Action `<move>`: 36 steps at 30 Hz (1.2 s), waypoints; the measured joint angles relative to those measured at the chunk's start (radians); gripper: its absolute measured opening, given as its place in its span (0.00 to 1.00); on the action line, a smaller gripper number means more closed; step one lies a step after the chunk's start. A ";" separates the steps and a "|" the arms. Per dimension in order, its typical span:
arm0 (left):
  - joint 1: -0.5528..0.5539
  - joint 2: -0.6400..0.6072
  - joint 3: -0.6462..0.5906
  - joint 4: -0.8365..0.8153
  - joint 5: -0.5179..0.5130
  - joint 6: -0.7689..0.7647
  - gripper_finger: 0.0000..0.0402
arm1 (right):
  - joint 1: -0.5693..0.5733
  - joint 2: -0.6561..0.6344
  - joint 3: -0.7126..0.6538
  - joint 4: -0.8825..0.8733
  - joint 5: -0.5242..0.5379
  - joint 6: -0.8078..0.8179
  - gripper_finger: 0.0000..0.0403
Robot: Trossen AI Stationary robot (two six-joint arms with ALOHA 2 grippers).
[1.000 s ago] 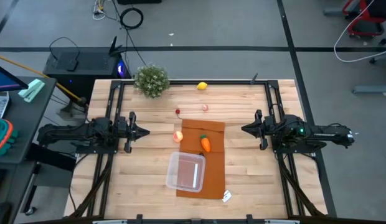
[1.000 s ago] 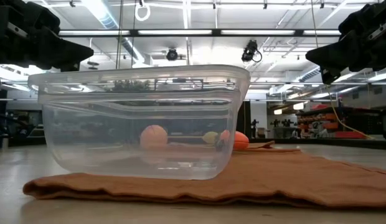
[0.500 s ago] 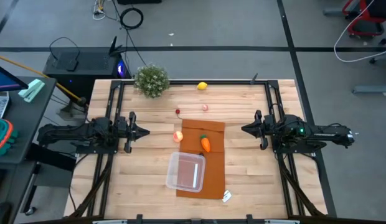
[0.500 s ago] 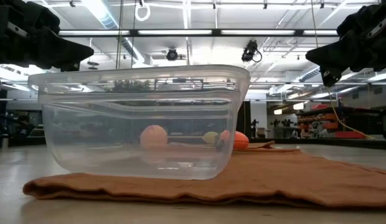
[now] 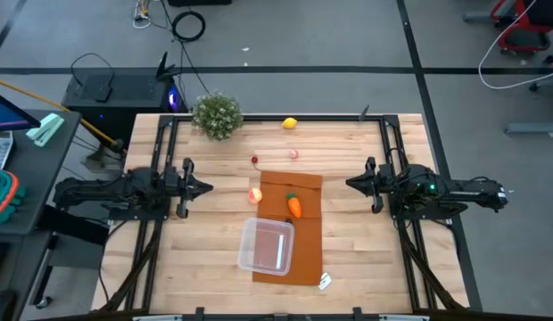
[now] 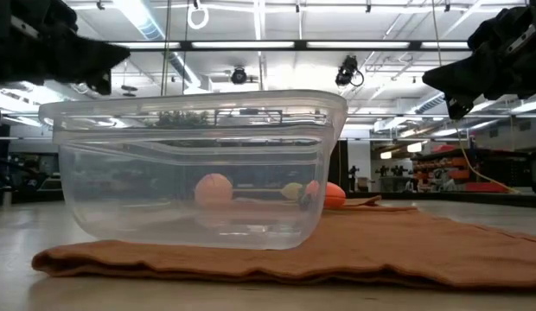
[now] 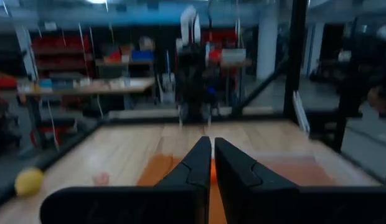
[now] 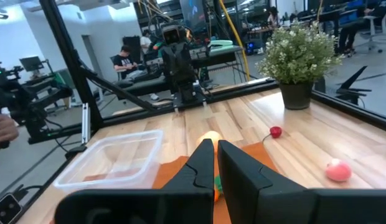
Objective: Pick and placing Produce into tupperware
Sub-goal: Put the small pink peach into the transparent bin
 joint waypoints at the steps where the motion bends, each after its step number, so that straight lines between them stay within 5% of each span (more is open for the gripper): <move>1: 0.000 0.000 0.000 0.032 0.000 0.000 0.08 | 0.000 0.000 0.000 0.001 0.001 -0.001 0.00; 6: 0.000 0.000 0.000 0.108 -0.029 0.000 0.07 | 0.000 0.000 0.000 0.020 0.032 -0.005 0.00; 14: 0.000 0.002 0.003 0.216 -0.231 0.029 0.09 | 0.000 0.000 -0.002 0.090 0.079 -0.019 0.09; 23: 0.000 0.201 0.178 0.208 -0.324 0.136 0.09 | 0.000 0.050 0.042 0.177 0.108 -0.035 0.19; 36: 0.000 0.593 0.460 -0.024 -0.332 0.135 0.06 | 0.000 0.560 0.470 0.027 0.115 -0.174 0.19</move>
